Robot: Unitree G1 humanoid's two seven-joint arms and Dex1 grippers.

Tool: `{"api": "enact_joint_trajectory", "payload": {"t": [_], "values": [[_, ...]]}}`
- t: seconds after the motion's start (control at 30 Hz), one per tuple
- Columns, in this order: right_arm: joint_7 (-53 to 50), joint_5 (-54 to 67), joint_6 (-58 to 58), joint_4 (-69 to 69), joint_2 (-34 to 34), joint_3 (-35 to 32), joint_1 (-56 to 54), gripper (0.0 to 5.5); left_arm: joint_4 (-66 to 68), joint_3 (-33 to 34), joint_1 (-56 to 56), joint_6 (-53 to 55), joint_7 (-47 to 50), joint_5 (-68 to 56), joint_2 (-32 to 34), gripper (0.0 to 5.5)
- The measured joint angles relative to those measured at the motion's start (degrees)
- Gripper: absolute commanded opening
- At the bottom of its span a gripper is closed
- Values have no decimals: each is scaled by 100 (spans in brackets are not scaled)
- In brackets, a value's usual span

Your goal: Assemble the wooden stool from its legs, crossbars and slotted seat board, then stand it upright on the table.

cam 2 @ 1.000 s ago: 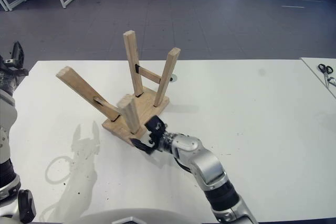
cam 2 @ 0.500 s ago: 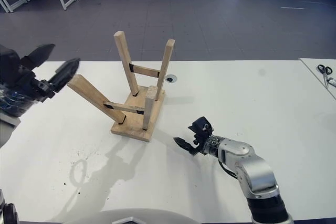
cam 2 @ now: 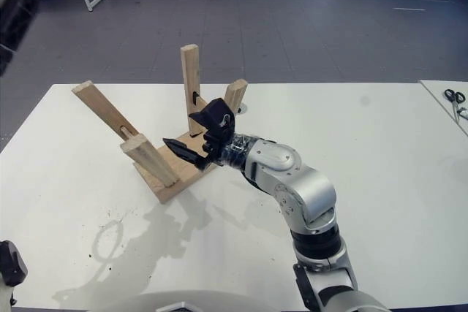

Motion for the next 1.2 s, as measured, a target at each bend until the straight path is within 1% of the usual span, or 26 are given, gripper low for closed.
{"api": "enact_joint_trajectory", "payload": {"t": [0.1,0.2,0.27,0.33,0.43,0.53,0.63,0.73,0.8,0.83,0.93,1.0,1.03,1.13,1.2], "values": [[-41,14,5,55,-58,-105,16,419,78,21,-11,4,-181,-218,-1,384],[32,337,282,-83,-294,-465,459,419,93,218,287,242,-738,-1003,30,384],[232,649,505,-295,-546,-653,813,419,65,322,645,504,-1176,-1462,216,416],[458,839,619,-364,-958,-877,1135,419,27,565,1090,821,-1667,-1878,548,448],[611,884,597,-211,-1392,-1162,1322,419,-69,742,1433,1229,-2123,-2564,1042,453],[616,783,421,74,-1594,-1319,1348,419,-377,565,1821,1407,-2353,-2791,1176,453],[615,775,341,213,-1644,-1361,1316,419,-582,276,2282,1406,-2491,-2406,1183,453],[609,780,300,224,-1677,-1411,1248,419,-643,-319,2603,1159,-2632,-1548,1149,453],[597,785,299,227,-1680,-1414,1225,419,-638,-618,2622,981,-2676,-1166,1066,453],[591,787,299,225,-1682,-1418,1210,419,-606,-873,2598,809,-2690,-902,956,453],[594,785,232,264,-1719,-1459,1185,419,-334,-1375,2375,544,-2735,-432,714,406],[673,663,-20,468,-1933,-1591,1168,419,-166,-1642,2292,263,-2968,-104,656,371],[779,591,-247,651,-2148,-1757,1134,419,-12,-1810,2297,66,-3188,150,652,357],[1154,619,-659,1210,-2409,-2119,843,419,352,-1991,2342,-454,-3691,661,634,315],[1382,710,-721,1423,-2479,-2172,666,419,560,-2075,2362,-746,-3956,914,616,280]]}}
